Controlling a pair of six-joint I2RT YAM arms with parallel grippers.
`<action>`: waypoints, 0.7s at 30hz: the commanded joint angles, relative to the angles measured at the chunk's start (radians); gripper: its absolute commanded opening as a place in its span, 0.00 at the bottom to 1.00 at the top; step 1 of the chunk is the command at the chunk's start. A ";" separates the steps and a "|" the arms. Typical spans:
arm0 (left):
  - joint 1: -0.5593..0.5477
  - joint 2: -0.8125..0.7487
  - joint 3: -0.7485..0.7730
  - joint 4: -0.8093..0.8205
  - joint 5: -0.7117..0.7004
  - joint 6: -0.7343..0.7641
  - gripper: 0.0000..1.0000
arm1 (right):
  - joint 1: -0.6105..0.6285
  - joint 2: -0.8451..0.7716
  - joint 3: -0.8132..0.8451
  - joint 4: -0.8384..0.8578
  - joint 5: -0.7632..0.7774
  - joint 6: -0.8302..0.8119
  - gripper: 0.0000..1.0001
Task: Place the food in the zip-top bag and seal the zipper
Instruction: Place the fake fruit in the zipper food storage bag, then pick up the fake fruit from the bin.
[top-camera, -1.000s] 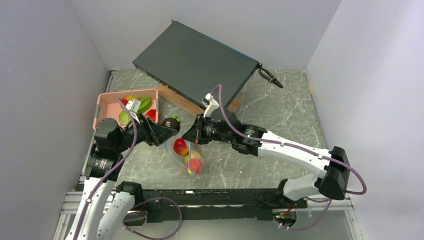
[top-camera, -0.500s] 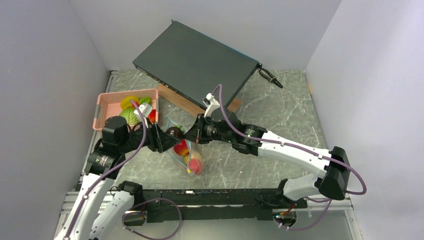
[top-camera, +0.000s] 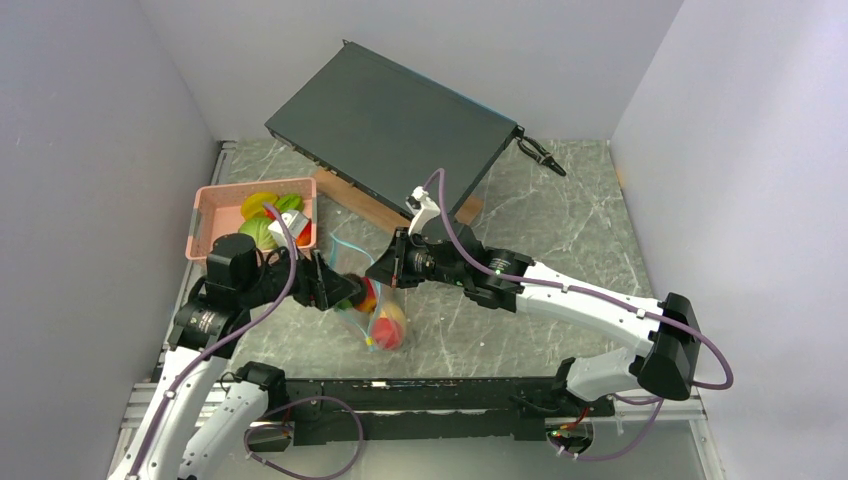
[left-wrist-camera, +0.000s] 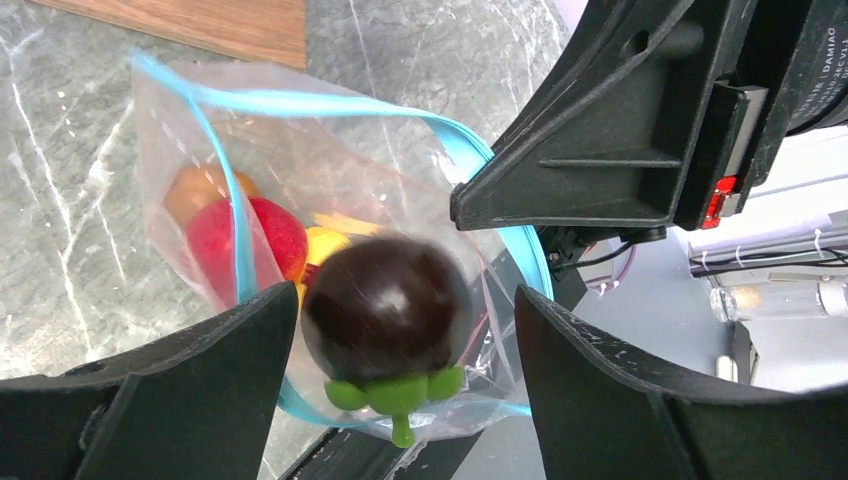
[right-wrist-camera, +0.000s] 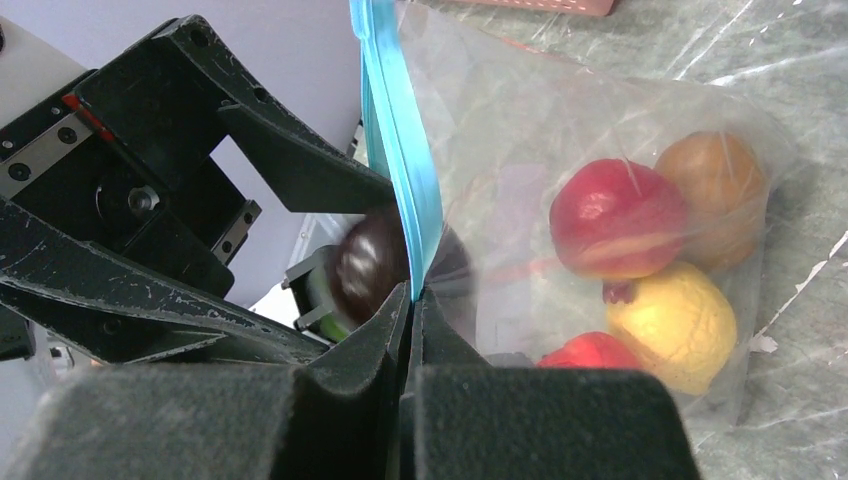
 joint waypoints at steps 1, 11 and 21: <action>-0.004 -0.008 0.047 -0.005 -0.019 0.031 0.85 | -0.001 -0.039 0.007 0.052 0.003 0.005 0.00; -0.004 -0.040 0.075 -0.017 -0.059 0.044 0.89 | -0.001 -0.033 0.014 0.044 -0.003 -0.002 0.00; -0.004 -0.079 0.147 -0.099 -0.391 0.026 0.89 | -0.002 -0.036 0.014 0.041 -0.001 -0.008 0.00</action>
